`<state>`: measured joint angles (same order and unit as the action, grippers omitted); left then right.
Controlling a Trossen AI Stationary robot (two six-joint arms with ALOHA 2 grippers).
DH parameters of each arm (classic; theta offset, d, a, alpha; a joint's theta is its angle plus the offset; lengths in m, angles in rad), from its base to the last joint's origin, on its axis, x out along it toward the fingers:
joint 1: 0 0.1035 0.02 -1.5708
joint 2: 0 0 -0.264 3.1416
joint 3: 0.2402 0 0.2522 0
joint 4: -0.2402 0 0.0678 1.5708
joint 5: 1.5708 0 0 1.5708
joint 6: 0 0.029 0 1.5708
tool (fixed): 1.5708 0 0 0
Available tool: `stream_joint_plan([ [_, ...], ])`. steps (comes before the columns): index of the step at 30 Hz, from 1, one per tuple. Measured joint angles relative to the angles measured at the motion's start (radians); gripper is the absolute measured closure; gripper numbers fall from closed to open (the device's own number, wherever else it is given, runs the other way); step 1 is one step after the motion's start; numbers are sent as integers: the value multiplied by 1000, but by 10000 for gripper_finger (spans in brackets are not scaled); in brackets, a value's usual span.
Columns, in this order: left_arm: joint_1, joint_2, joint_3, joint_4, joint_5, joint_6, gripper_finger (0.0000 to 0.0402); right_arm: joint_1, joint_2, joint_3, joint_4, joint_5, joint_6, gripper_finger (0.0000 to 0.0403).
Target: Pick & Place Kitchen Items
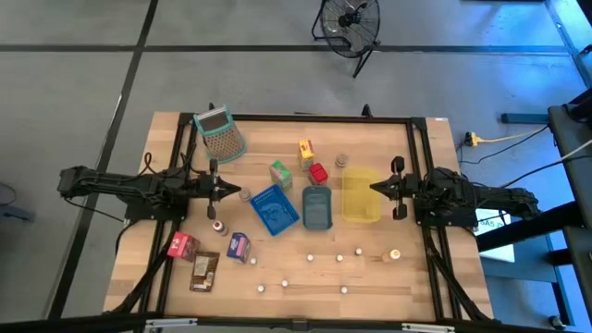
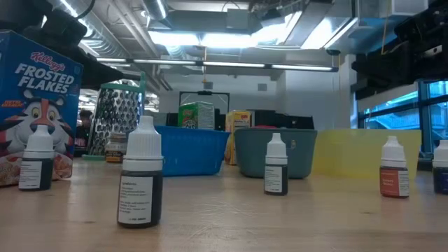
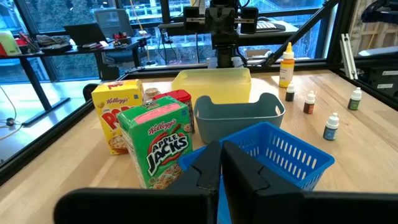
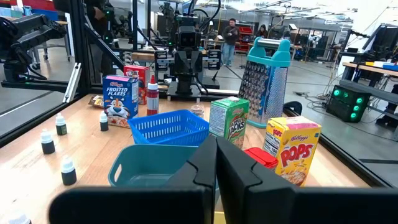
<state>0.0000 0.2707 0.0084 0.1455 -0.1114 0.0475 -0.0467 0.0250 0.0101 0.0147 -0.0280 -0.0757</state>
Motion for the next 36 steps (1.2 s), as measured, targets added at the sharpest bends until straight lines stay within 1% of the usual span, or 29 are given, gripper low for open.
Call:
stream_joint_plan([
  [21, 0, 0, 0, 0, 0, 0, 390, 0, 0, 0, 0, 0, 0, 391],
  [22, 0, 0, 0, 0, 0, 0, 391, 0, 0, 0, 0, 5, 0, 391],
  [24, 0, 0, 0, 0, 0, 0, 393, 0, 0, 0, 0, 56, -2, 391],
  [26, 0, 0, 0, 0, 0, 0, 394, 0, 0, 0, 4, 80, -2, 391],
  [36, 0, 0, 0, 0, 0, 0, 390, 0, 0, 0, 4, 80, -3, 391],
])
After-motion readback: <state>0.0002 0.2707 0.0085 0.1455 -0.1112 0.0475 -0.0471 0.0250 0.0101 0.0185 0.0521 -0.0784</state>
